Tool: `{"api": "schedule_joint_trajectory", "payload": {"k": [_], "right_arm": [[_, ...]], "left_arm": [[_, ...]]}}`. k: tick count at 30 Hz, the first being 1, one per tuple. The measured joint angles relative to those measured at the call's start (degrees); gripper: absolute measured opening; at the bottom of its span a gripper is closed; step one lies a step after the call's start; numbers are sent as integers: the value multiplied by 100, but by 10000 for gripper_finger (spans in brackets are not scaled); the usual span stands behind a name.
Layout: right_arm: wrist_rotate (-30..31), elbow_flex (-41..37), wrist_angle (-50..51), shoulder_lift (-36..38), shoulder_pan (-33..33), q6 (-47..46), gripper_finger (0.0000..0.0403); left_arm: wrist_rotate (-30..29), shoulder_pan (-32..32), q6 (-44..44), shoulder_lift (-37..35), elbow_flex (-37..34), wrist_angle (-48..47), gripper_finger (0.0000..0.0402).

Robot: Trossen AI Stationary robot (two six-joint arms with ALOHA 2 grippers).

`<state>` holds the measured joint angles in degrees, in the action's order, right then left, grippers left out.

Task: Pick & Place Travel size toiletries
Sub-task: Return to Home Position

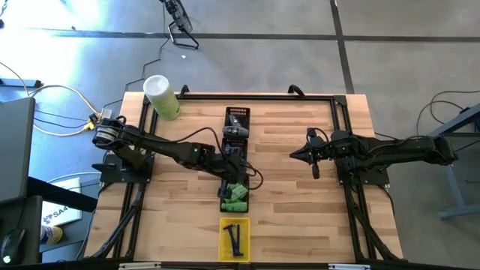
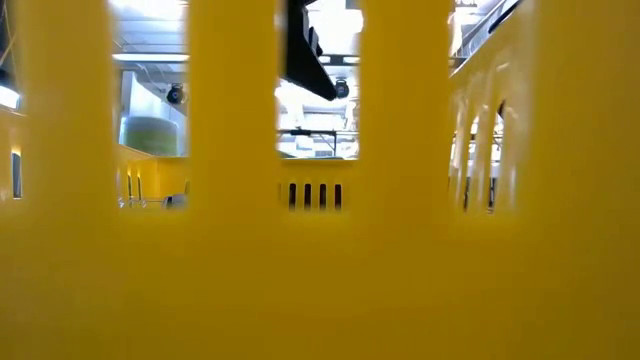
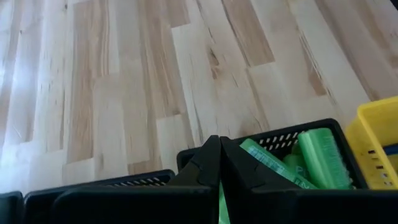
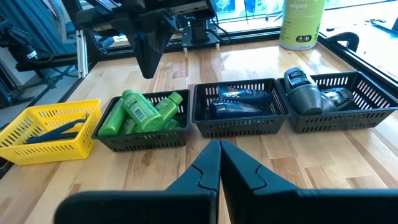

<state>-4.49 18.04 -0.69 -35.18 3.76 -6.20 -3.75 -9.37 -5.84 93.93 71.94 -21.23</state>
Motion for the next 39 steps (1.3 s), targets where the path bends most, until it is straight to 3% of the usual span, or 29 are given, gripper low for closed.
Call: {"api": "schedule_joint_trajectory", "payload": {"k": [6,13,39], "right_arm": [[0,0,-2,0,1,0,2],[1,0,0,0,1,-2,2],[4,-4,50,-4,-1,-2,2]], "left_arm": [[319,2,-302,0,-26,58,1],[365,2,-297,-182,-608,705,1],[499,-2,-429,-3564,-3801,2137,1]]}}
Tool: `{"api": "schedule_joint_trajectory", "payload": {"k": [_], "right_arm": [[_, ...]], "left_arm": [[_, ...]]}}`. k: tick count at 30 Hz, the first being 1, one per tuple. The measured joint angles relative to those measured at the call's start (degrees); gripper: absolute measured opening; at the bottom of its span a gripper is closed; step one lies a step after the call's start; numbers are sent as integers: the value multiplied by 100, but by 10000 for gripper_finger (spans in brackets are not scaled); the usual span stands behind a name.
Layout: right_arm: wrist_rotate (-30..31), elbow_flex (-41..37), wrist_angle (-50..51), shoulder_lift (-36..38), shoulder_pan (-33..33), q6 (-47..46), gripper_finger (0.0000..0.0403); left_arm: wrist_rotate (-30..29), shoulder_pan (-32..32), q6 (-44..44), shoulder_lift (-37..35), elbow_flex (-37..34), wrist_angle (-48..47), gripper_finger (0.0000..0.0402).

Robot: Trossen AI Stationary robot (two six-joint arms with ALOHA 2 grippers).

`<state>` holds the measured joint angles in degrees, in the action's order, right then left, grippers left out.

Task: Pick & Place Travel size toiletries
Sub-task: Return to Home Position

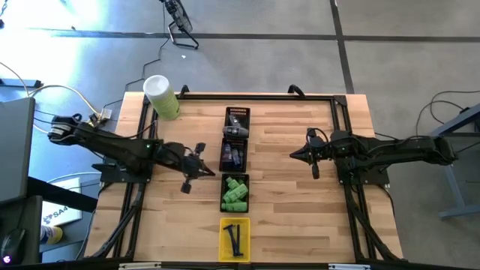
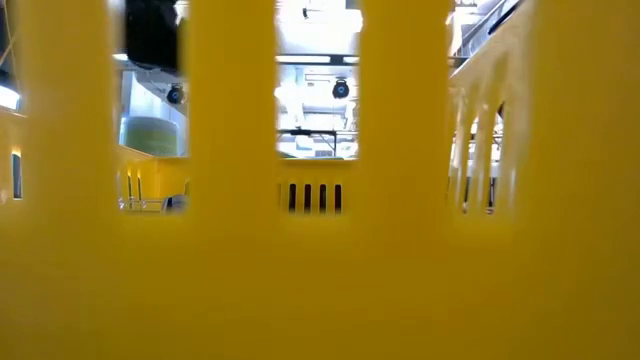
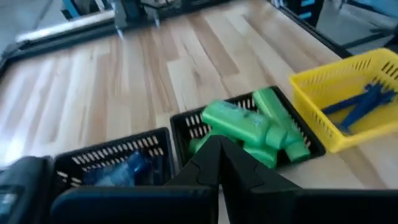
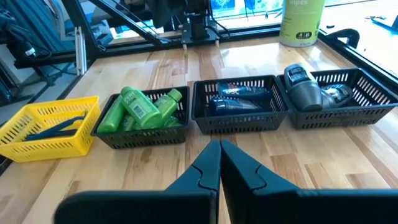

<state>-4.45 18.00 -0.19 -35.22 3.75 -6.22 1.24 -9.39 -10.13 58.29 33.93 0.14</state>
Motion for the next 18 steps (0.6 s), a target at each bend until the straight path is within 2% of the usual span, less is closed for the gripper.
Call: {"api": "schedule_joint_trajectory", "payload": {"k": [18], "right_arm": [[0,2,27,2,2,2,2]], "left_arm": [[34,0,-16,-2993,-1619,-77,1]]}}
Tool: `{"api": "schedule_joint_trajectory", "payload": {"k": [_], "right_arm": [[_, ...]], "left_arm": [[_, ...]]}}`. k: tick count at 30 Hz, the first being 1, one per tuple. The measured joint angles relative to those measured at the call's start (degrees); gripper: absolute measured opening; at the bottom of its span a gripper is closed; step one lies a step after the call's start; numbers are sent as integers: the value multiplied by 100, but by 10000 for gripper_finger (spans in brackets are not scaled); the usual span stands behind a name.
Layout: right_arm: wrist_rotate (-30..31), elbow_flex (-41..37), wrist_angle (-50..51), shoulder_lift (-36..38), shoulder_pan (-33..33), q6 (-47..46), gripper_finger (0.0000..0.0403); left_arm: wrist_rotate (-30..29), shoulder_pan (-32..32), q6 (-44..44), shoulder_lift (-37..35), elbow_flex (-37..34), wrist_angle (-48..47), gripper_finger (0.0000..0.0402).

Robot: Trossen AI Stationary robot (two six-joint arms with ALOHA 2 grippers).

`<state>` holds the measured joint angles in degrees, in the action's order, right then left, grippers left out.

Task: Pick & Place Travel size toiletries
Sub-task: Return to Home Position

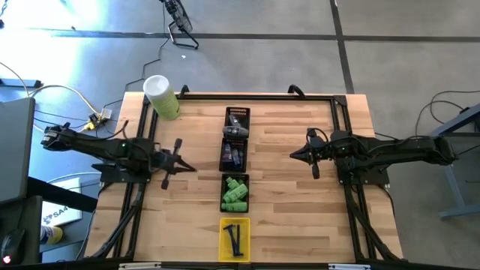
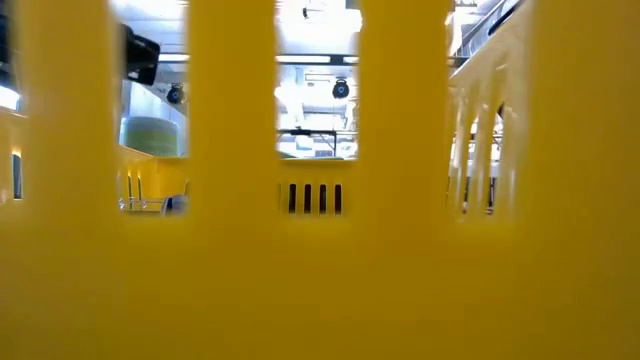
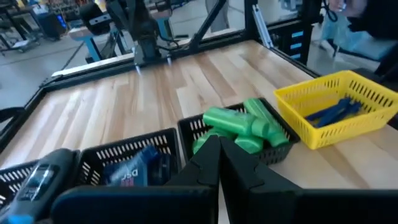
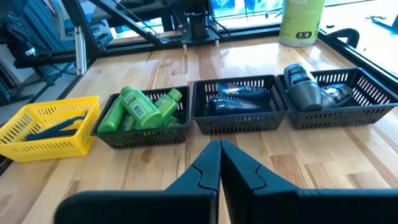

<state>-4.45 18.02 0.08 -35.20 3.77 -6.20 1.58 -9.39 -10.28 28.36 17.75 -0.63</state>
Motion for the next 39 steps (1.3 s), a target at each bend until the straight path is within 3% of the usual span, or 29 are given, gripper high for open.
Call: {"api": "schedule_joint_trajectory", "payload": {"k": [13,18,26,32,39], "right_arm": [[0,0,13,0,-2,0,2],[0,0,11,0,-2,0,2],[2,0,-26,-2,-1,1,2],[2,0,-38,-2,0,16,2],[2,0,-61,-2,0,20,2]], "left_arm": [[4,0,-49,-2166,-445,-1039,1],[290,0,-263,-2820,-447,-1532,1],[424,0,-300,-2791,-463,-1552,1],[1094,0,-624,-2804,-821,-1049,1],[791,0,-499,-2803,-1553,72,1]]}}
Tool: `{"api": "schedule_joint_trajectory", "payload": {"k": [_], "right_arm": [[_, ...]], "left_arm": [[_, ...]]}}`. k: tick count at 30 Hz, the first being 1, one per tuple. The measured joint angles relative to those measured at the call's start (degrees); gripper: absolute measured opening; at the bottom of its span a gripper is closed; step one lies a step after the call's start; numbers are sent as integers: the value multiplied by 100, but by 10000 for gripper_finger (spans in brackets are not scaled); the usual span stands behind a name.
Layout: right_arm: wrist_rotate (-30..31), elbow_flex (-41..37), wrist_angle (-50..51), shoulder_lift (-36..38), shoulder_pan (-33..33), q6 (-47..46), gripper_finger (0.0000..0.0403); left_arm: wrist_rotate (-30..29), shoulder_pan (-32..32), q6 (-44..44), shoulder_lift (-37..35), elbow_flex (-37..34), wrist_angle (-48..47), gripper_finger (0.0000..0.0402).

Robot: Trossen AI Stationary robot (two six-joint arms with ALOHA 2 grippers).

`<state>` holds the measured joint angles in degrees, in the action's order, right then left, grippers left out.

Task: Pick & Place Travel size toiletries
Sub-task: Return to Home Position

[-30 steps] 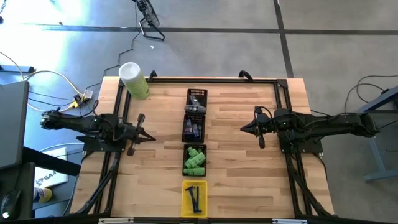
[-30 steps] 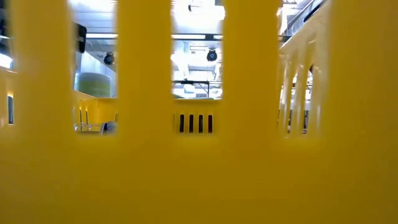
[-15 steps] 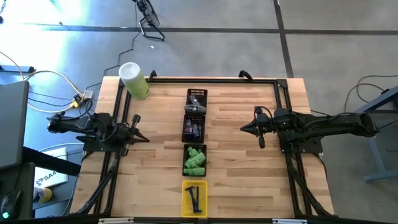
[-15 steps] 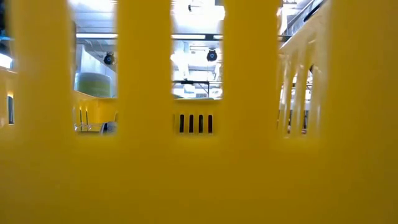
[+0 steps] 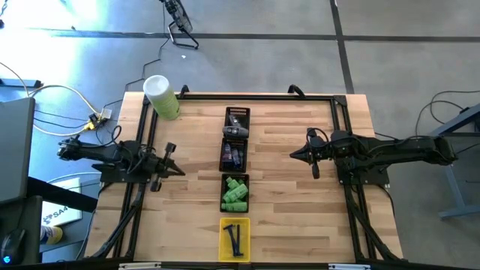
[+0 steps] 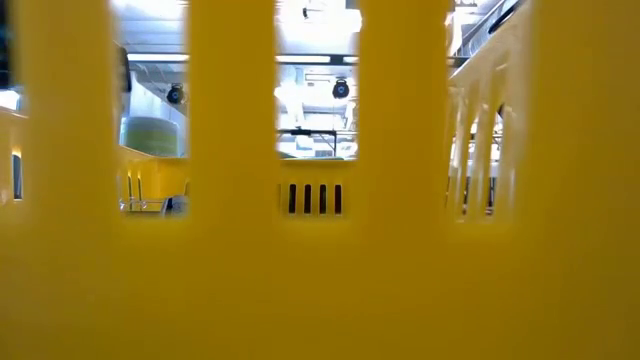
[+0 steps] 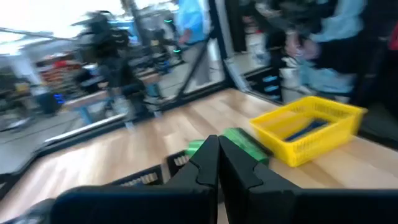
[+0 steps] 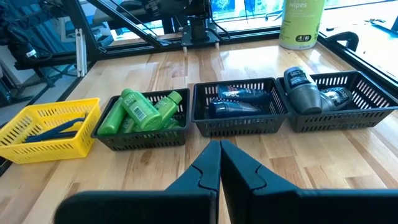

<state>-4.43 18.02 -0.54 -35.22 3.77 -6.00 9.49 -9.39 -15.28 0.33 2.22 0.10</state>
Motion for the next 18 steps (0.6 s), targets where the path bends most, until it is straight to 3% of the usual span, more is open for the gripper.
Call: {"api": "schedule_joint_trajectory", "payload": {"k": [7,18], "right_arm": [[0,0,2,2,-2,-13,2],[-2,0,14,2,-2,-109,2]], "left_arm": [[-1031,4,356,6,-122,21,1],[-1136,0,359,364,-135,50,1]]}}
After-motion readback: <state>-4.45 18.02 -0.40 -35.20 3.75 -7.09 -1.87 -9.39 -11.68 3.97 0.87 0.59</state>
